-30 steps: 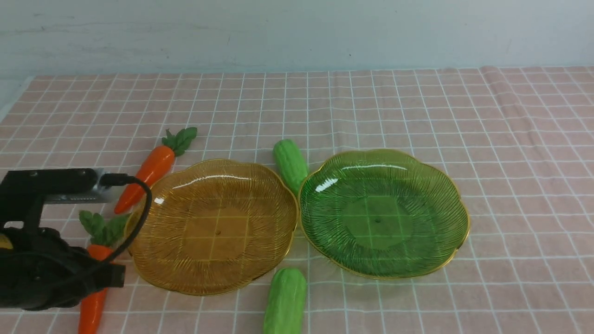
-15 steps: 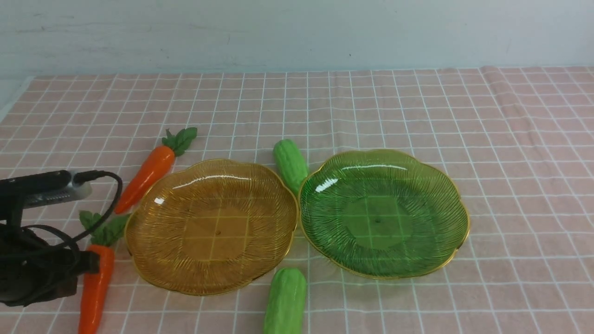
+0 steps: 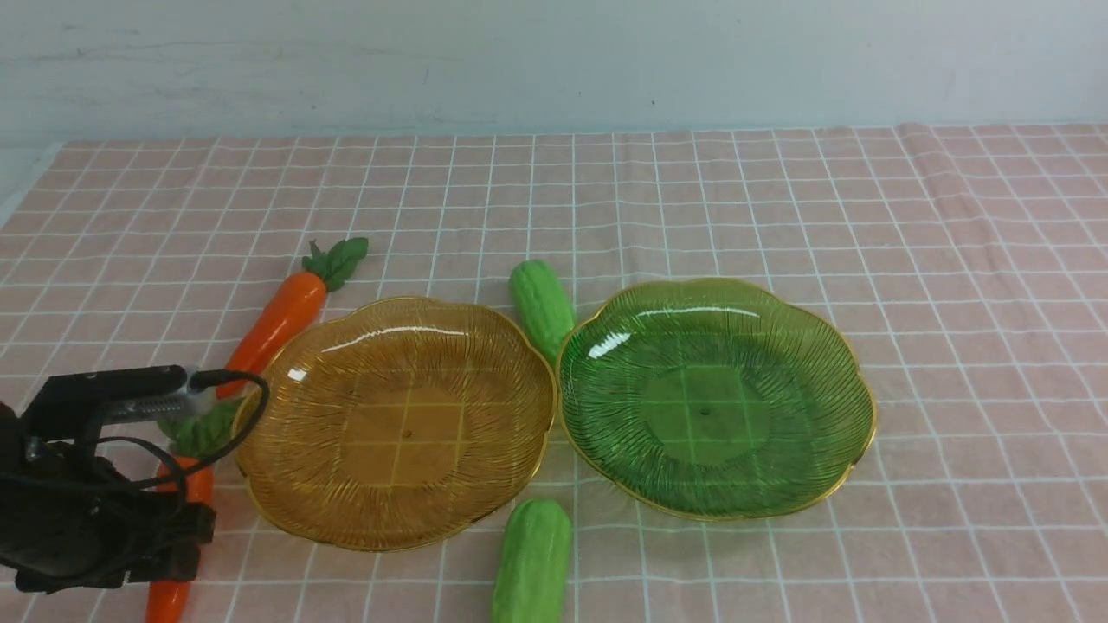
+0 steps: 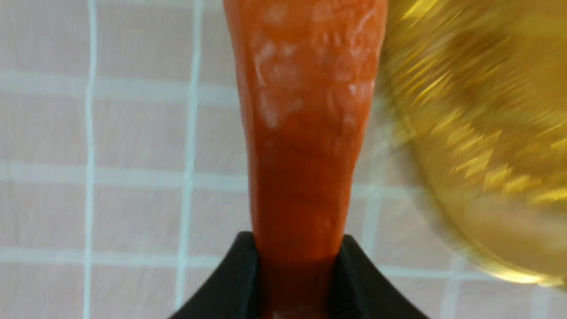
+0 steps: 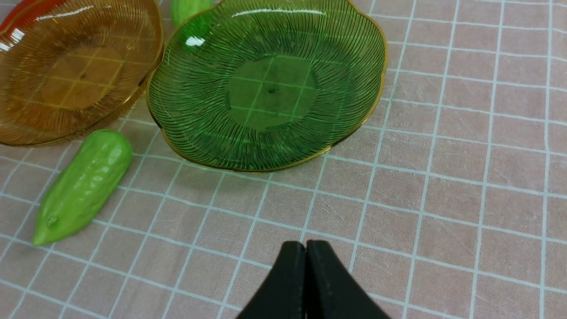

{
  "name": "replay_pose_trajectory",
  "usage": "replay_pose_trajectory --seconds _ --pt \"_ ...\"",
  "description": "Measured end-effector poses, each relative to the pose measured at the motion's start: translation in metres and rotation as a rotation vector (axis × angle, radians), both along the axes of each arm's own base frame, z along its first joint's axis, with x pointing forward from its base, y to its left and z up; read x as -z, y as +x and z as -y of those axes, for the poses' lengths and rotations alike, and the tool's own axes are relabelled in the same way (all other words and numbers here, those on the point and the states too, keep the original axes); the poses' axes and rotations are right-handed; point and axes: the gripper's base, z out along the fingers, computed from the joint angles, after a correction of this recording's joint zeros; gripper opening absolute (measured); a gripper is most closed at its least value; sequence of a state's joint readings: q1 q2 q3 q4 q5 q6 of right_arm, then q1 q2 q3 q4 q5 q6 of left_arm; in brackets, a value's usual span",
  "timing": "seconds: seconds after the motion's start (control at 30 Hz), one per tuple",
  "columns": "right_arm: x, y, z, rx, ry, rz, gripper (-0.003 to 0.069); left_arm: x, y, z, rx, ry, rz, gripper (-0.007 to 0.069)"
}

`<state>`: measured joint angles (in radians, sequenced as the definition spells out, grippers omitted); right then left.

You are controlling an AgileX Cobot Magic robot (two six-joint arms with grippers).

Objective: Put different types of vegetables on the plate.

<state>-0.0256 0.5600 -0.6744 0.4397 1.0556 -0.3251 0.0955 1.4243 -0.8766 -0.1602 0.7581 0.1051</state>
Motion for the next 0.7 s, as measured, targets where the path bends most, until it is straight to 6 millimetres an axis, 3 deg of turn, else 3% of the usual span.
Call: replay_pose_trajectory --seconds 0.13,0.23,0.33,0.4,0.53,0.6,0.7 --pt "-0.002 0.001 0.000 0.009 0.004 0.021 -0.0015 -0.024 0.009 0.045 0.132 -0.033 0.154 0.0152" --pt "-0.002 0.002 0.000 0.009 0.019 0.029 -0.0015 -0.016 0.015 0.072 0.217 -0.039 0.177 0.0153" --pt "-0.003 0.002 -0.001 0.008 0.029 0.030 -0.0015 0.006 0.024 0.095 0.280 -0.036 0.154 0.0187" --pt "-0.003 0.002 -0.001 0.008 0.031 0.031 -0.0015 0.020 0.030 0.100 0.291 -0.033 0.128 0.0232" --pt "-0.003 0.002 -0.001 0.008 0.031 0.031 -0.0015 0.034 0.040 0.103 0.314 -0.005 0.075 0.0424" --pt "-0.003 0.002 -0.001 0.008 0.032 0.031 -0.0015 0.024 0.047 0.100 0.323 0.030 0.102 0.0477" --pt "-0.003 0.002 -0.002 0.006 0.038 0.031 -0.0015 -0.002 0.070 0.083 0.229 0.058 0.192 0.0477"
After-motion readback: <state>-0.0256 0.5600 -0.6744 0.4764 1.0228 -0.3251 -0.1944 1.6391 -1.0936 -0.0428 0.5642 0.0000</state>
